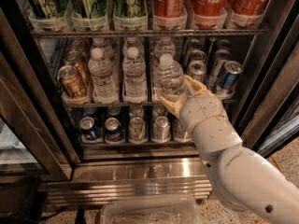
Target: Pick water bottle from middle shelf of fridge
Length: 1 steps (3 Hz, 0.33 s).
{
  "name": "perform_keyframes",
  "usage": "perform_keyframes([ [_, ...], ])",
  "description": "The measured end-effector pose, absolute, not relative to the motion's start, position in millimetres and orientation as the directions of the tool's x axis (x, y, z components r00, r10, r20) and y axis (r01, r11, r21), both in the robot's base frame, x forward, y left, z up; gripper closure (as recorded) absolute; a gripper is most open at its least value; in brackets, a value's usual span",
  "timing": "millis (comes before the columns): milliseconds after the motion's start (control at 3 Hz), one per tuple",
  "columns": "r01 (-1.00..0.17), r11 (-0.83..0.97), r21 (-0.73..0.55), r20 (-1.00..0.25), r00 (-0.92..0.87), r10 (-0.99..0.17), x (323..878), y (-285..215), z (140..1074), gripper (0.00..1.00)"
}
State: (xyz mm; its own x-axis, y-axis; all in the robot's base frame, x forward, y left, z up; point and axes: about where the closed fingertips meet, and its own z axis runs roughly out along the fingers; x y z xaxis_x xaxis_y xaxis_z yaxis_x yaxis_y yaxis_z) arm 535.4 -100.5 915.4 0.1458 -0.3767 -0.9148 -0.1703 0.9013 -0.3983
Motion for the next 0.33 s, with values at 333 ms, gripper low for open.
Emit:
perform_keyframes([
  [333,-0.17,0.901,-0.398,-0.915,0.146,-0.377,535.4,-100.4,915.4,1.0],
])
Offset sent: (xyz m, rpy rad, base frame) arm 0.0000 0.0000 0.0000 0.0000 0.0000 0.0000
